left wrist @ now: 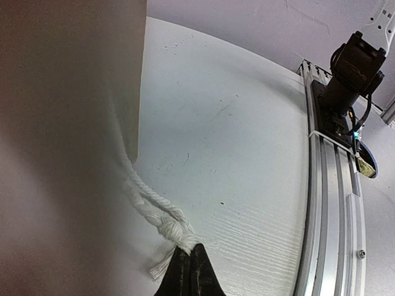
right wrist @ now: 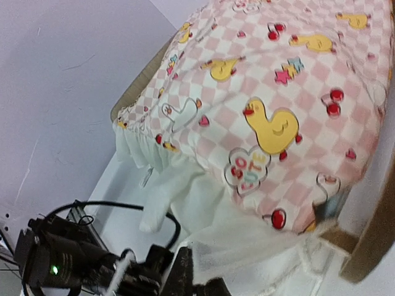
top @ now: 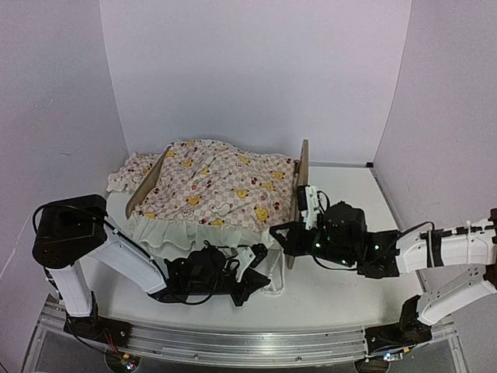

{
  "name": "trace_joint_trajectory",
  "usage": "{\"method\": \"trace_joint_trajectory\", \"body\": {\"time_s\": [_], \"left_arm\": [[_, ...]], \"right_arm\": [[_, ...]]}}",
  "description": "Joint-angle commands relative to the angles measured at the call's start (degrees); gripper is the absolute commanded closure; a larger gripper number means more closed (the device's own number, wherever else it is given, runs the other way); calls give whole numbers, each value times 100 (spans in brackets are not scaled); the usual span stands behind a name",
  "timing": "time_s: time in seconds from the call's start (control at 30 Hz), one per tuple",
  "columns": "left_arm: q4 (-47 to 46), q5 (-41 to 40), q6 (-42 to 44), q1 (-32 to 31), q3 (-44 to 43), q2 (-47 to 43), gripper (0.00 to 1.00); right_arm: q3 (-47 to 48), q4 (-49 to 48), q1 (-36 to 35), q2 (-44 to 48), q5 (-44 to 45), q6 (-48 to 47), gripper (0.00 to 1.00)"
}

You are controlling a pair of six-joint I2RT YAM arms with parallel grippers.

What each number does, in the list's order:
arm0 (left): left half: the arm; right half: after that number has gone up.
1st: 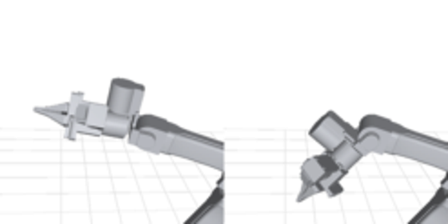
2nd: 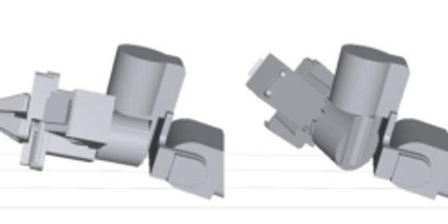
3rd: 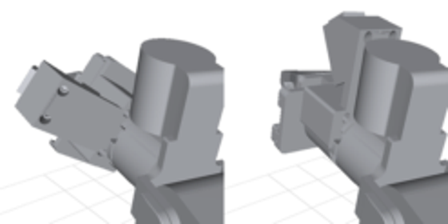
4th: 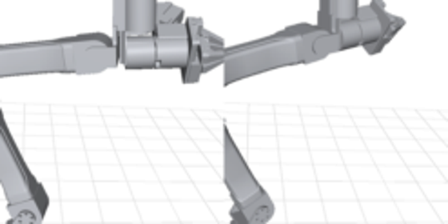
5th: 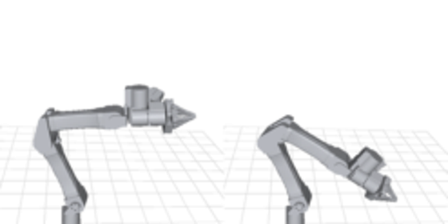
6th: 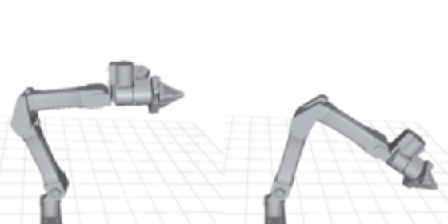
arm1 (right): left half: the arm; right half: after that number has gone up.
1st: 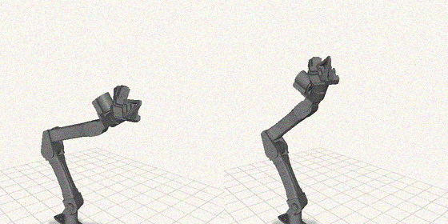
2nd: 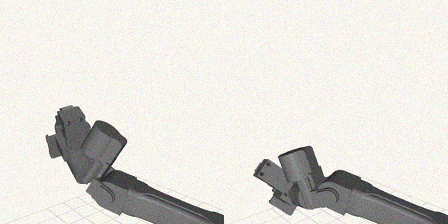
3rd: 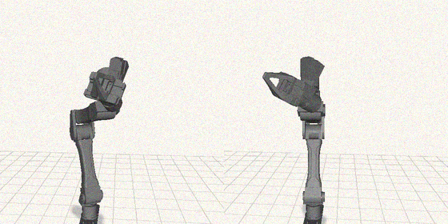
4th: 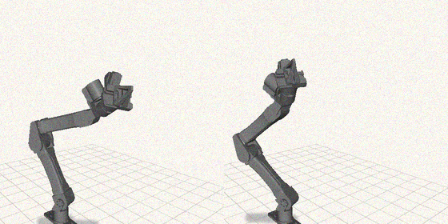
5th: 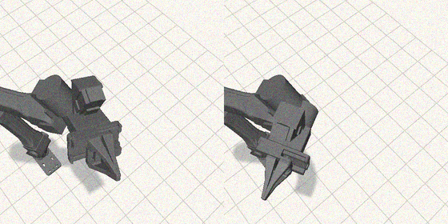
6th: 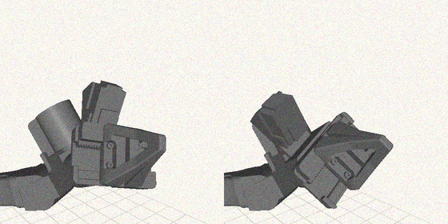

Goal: Set up the pet bed

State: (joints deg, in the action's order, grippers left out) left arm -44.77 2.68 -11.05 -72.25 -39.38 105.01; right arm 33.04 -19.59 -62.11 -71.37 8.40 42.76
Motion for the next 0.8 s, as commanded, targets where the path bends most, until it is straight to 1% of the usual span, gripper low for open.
{"method": "trace_joint_trajectory", "body": {"time_s": [0.0,0.03,0.1,0.17,0.23,0.3,0.37,0.47,0.53,0.67,0.77], "left_arm": [[-17,-183,-44,-153,-214,-125,100],[-9,-211,-38,-177,-200,-175,100],[0,-411,-56,-203,-149,-257,100],[-3,-482,-123,-207,-88,-350,100],[-11,-516,-183,-215,9,-469,100],[-8,-566,-196,-213,56,-497,100],[3,-584,-227,-214,97,-550,100],[-13,-609,-243,-236,153,-601,100],[-9,-635,-240,-235,142,-578,100],[-22,-659,-261,-255,206,-669,100],[-20,-757,-232,-250,235,-715,100]], "right_arm": [[1494,1102,-93,-742,1223,-964,96],[1842,1423,-103,-999,1692,-1052,96],[2374,1723,-92,-1527,2525,-1202,97],[2997,2194,-91,-2063,3200,-1352,100],[3549,2477,-91,-2601,3754,-1512,100],[3918,2622,-62,-2953,4010,-1681,100],[4193,2881,39,-3252,3957,-1701,100],[4430,3190,225,-3638,3648,-1678,100],[4604,3577,310,-3891,3434,-1540,100],[4840,4073,374,-4244,2777,-1464,100],[5035,4464,432,-4523,2092,-1395,99]]}}
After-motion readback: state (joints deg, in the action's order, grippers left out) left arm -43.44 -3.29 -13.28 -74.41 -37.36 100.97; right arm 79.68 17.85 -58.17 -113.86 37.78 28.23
